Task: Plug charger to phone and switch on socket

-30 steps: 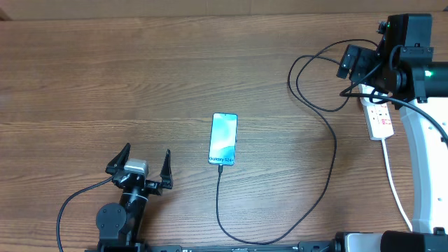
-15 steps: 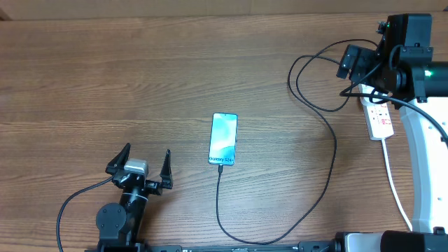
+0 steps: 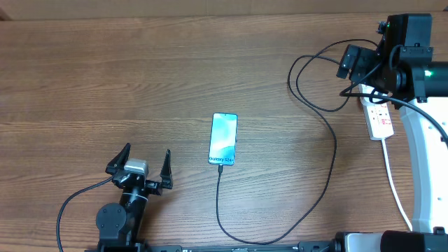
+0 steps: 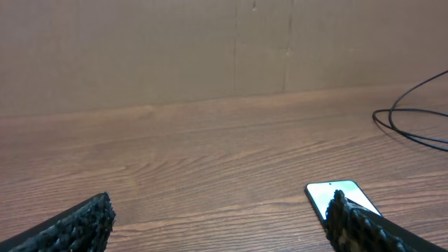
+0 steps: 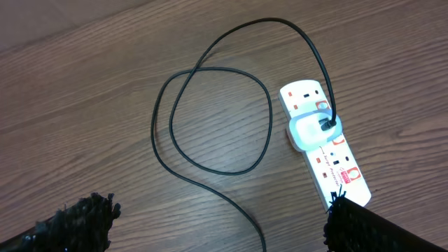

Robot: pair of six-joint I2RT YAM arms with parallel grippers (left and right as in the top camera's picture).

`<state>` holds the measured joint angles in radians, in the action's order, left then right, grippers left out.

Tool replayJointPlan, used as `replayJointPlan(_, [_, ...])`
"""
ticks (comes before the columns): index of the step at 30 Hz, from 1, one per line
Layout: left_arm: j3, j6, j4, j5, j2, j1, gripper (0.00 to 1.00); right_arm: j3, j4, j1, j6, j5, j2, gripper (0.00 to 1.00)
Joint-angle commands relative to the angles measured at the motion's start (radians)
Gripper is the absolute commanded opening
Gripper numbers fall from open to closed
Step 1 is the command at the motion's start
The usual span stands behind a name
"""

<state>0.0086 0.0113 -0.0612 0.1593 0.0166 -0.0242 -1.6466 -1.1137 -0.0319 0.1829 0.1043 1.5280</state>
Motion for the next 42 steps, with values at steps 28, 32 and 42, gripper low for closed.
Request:
replayJointPlan(28, [-0.004,0.019,-0.004,-0.012,-0.013,0.003,1.00,0.376,0.012,0.005,-0.002,0.003,-0.218,1.00])
replayJointPlan(32, [-0.004,0.019,-0.004,-0.012,-0.012,0.003,1.00,0.376,0.012,0.005,-0.002,0.003,-0.251,1.00])
replayJointPlan(42, [-0.004,0.019,-0.004,-0.012,-0.012,0.003,1.00,0.377,0.012,0.005,-0.002,0.003,-0.270,1.00])
